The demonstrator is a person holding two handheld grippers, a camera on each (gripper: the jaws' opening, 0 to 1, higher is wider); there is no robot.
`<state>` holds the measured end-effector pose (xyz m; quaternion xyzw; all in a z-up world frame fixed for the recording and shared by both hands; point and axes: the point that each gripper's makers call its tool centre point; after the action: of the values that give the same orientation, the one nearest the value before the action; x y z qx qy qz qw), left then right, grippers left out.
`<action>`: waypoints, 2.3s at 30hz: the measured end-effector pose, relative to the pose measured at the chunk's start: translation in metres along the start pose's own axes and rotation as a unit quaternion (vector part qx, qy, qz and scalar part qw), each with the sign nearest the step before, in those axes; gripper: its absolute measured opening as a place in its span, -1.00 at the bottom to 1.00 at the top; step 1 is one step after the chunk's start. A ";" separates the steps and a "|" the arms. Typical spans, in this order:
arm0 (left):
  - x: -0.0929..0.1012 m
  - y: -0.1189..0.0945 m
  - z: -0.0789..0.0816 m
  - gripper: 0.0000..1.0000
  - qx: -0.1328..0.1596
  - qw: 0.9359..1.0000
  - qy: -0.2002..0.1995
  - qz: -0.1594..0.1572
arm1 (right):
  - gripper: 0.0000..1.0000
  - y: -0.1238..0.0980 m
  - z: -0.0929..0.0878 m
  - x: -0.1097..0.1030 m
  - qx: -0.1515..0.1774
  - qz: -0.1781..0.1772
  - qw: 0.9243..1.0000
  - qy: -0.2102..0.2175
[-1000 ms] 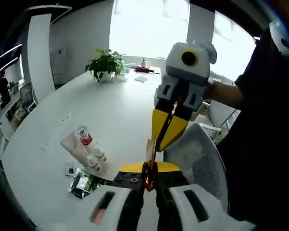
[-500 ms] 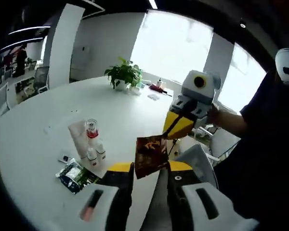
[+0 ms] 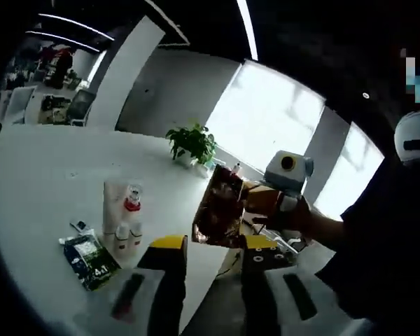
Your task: Arrange the skincare products in the storage area until every visible bottle or jar stands upright without overlapping.
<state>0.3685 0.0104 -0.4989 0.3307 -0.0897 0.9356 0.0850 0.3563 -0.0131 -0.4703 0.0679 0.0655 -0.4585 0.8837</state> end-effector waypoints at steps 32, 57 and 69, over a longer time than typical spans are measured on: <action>-0.019 -0.010 0.019 -0.98 0.053 0.997 -0.058 0.021 | -1.00 0.018 -0.048 -0.012 -0.062 -0.004 0.997 0.040; -0.072 -0.025 -0.007 -1.00 0.004 0.992 -0.103 0.072 | -0.08 0.029 -0.107 0.002 -0.203 -0.030 0.977 -0.051; -0.122 -0.029 -0.025 -1.00 -0.042 0.986 -0.111 0.116 | 0.08 0.027 -0.119 0.016 -0.222 -0.042 0.973 -0.035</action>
<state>0.4535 0.0316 -0.5921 0.4160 -0.1757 0.8920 -0.0208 0.3810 0.0111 -0.5884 -0.1492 0.1374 -0.4710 0.8585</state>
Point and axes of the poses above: the point that each gripper's makers call its tool centre point, and the gripper's own axes: y roughly forward along the fingers, x roughly to its right, z roughly out of its top, and after that the axes turned 6 degrees about -y, right-handed
